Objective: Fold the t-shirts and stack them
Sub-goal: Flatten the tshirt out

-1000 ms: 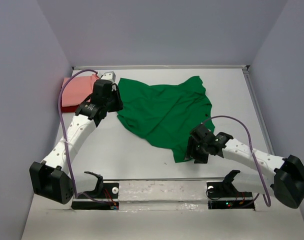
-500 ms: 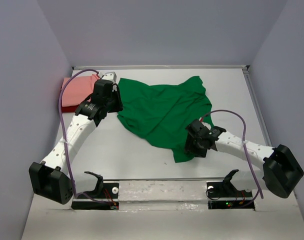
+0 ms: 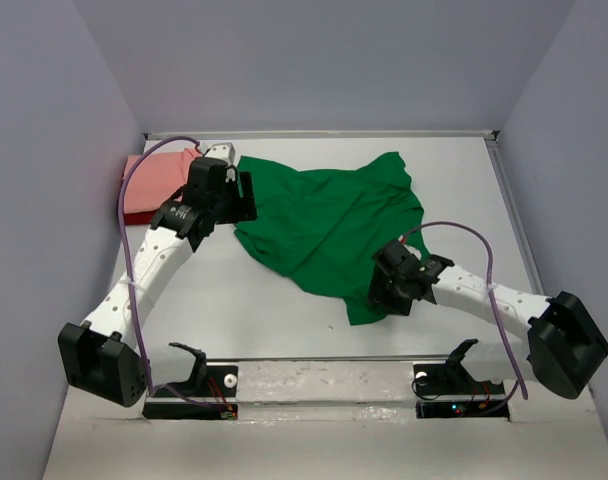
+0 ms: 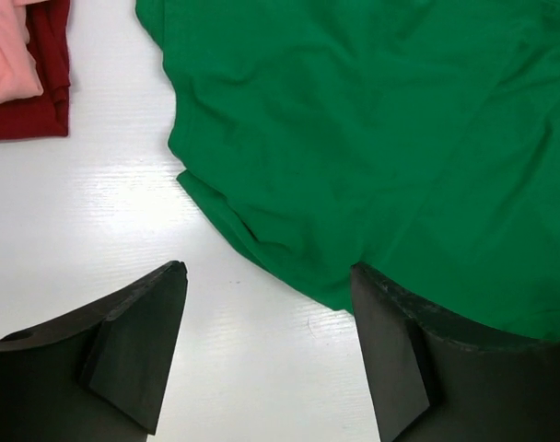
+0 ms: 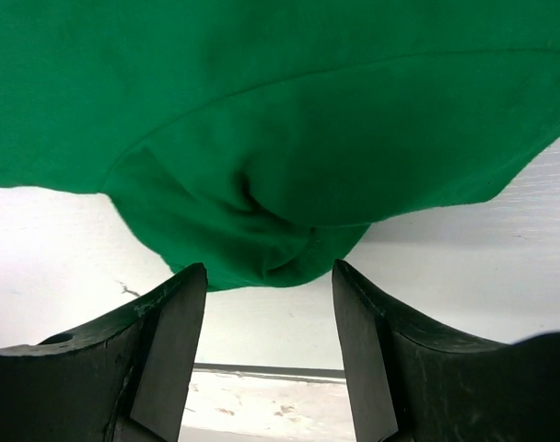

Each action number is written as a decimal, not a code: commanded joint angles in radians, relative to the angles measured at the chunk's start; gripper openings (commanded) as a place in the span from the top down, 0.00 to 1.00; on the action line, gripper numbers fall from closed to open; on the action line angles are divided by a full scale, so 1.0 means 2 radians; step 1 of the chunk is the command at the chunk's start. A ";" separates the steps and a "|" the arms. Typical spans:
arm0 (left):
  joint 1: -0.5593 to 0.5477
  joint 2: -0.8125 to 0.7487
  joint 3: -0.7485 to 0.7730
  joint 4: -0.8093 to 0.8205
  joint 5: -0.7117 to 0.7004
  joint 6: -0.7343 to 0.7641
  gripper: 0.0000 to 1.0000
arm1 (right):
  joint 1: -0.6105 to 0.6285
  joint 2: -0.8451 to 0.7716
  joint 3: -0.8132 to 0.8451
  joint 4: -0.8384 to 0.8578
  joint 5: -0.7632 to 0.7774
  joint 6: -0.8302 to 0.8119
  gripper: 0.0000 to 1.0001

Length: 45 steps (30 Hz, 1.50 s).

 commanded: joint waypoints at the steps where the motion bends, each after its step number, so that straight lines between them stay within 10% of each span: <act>1: -0.009 0.005 0.030 0.000 0.001 0.007 0.12 | -0.001 0.009 -0.018 0.038 -0.010 0.003 0.36; 8: -0.018 0.010 0.038 -0.004 -0.006 0.004 0.06 | -0.001 0.024 -0.019 0.048 -0.004 -0.009 0.40; 11: -0.018 0.009 0.043 -0.006 -0.008 0.005 0.07 | -0.001 0.024 -0.021 0.051 -0.006 -0.008 0.60; 13: -0.018 0.009 0.047 -0.008 -0.011 0.007 0.07 | -0.001 0.024 -0.020 0.050 -0.004 -0.007 0.97; 14: -0.018 0.010 0.048 -0.009 -0.013 0.007 0.07 | -0.001 0.024 -0.019 0.051 -0.004 -0.007 1.00; 27: -0.034 0.023 0.051 -0.005 -0.015 0.004 0.08 | 0.076 0.070 0.216 -0.142 0.200 -0.038 1.00; 38: -0.040 0.030 0.066 -0.014 -0.013 0.007 0.08 | 0.081 0.183 0.354 -0.127 0.156 -0.135 1.00; 45: -0.041 0.032 0.072 -0.021 -0.009 0.015 0.08 | 0.040 0.266 0.434 -0.119 0.124 -0.191 0.32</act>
